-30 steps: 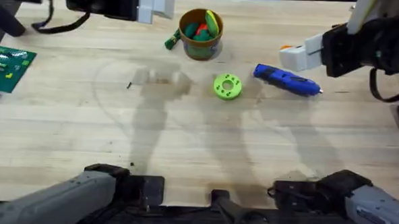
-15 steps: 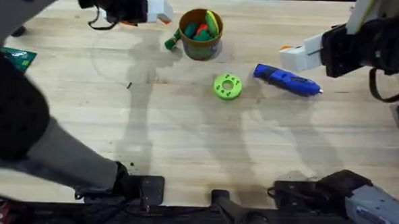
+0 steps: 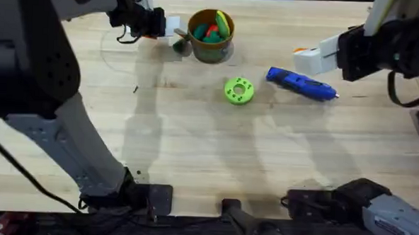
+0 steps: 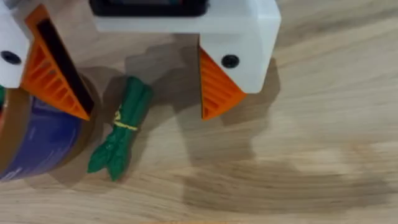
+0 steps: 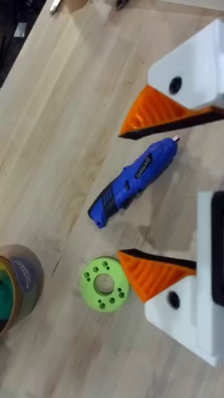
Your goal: Pick up the gripper from the table and insert it into the empty holder that is missing its gripper. Then pick up a screw, insert it into the mounting hole, and use the screwdriver to tighten it. Finally, clean up the table by picking up the vegetable and placing it into the bucket.
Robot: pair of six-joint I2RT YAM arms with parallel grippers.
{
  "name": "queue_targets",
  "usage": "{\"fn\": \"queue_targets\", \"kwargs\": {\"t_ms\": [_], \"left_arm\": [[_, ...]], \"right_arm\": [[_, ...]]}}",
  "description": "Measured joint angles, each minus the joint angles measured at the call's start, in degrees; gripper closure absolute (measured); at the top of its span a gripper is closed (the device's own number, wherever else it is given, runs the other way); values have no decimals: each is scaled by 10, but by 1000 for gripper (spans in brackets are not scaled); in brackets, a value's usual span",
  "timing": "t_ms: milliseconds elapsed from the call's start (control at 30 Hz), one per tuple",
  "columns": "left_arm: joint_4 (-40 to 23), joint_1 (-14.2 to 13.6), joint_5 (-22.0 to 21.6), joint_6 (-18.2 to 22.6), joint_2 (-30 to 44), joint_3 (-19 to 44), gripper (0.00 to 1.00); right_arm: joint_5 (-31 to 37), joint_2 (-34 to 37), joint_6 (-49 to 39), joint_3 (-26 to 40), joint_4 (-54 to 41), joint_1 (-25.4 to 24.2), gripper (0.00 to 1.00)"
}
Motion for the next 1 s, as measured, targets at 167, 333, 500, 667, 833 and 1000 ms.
{"fn": "queue_targets", "kwargs": {"t_ms": [167, 333, 500, 667, 833, 1000], "left_arm": [[30, -4, 19, 1, 28, 0, 6], [33, -32, 5, 29, 33, 0, 18], [34, -77, -39, 62, 34, 0, 102], [36, -94, -56, 74, 34, 0, 771], [36, -87, -57, 58, 34, 0, 974], [8, -73, -59, 38, 18, 1, 975]], "right_arm": [[0, 0, 0, 0, 0, 0, 26], [0, 0, 0, 0, 0, 0, 26], [0, 0, 0, 0, 0, 0, 26], [0, 0, 0, 0, 0, 0, 26], [0, 0, 0, 0, 0, 0, 26], [0, 0, 0, 0, 0, 0, 26]]}}
